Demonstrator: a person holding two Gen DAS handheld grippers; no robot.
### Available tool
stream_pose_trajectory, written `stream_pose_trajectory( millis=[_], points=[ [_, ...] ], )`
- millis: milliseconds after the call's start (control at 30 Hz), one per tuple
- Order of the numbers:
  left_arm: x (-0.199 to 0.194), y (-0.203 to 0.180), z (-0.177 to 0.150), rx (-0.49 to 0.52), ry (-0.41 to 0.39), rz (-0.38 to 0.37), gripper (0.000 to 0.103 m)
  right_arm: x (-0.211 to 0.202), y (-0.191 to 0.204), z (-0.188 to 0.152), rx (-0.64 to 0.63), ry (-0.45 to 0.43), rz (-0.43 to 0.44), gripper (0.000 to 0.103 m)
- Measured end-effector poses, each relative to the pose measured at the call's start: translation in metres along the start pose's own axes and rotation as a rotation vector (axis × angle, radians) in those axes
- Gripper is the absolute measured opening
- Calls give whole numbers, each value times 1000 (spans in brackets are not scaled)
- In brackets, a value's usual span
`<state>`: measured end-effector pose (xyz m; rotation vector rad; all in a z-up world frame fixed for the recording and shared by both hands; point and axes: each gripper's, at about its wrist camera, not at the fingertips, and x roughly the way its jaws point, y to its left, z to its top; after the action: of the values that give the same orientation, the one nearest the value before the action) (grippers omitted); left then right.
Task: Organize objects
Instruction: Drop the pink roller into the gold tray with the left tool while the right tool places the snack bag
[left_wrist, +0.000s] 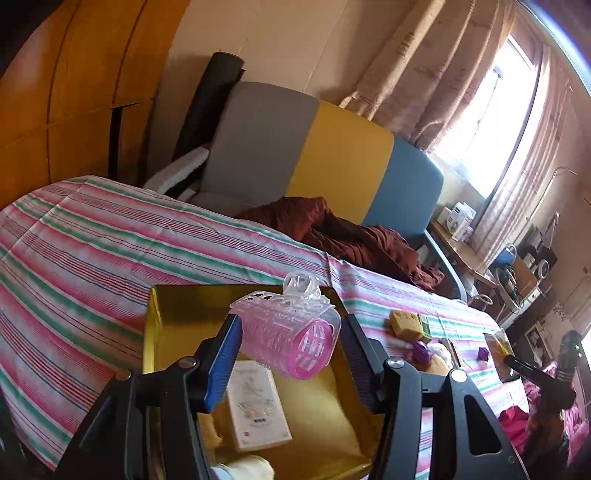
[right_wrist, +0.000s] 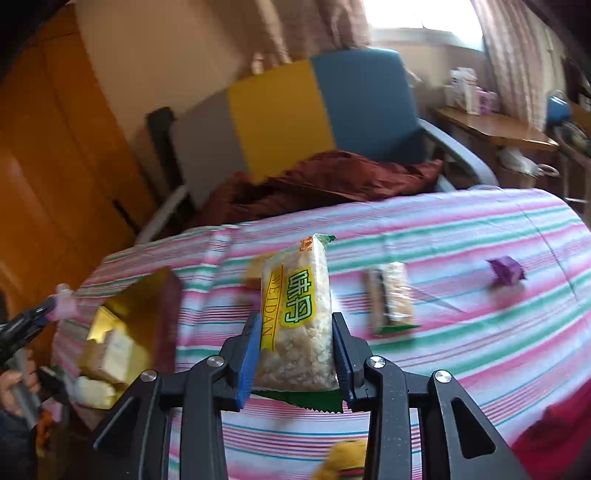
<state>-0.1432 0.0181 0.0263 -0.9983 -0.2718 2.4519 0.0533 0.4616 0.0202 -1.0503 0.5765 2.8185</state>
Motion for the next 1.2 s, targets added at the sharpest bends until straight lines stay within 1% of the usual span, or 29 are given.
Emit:
stream_pose_trajectory(
  millis=[200,333,433,533,667,767,867,933,967,1033,1067,1100,1133,1200],
  points=[
    [-9,17,6,-27,-12,7,56,11,66,-3,-90,32,148,37],
    [-3,19,5,-23,5,5,56,31,108,-12,-144,84,227,37],
    [4,13,4,-17,18,-17,56,48,139,-22,-183,133,268,37],
    [19,2,3,-4,39,-45,56,68,164,-34,-216,183,298,37],
    [43,-13,4,12,73,-68,56,92,189,-49,-244,247,318,37],
    [62,-21,8,8,84,-61,56,110,204,-61,-267,296,328,37],
    [83,-27,12,-8,94,-70,56,126,214,-78,-294,355,329,37],
    [96,-30,13,-9,113,-50,56,138,219,-90,-313,397,329,37],
    [99,-33,11,-6,124,-47,56,141,221,-96,-322,411,330,38],
    [98,-34,7,0,131,-50,56,143,221,-104,-334,422,315,44],
    [96,-33,4,2,132,-44,56,143,220,-105,-336,422,318,54],
    [93,-31,1,1,137,-31,56,142,219,-107,-337,419,318,60],
    [89,-29,-2,-4,142,-25,56,141,218,-108,-340,414,311,62],
    [78,-23,-8,-21,141,-20,56,139,215,-108,-345,404,297,72]
  ],
)
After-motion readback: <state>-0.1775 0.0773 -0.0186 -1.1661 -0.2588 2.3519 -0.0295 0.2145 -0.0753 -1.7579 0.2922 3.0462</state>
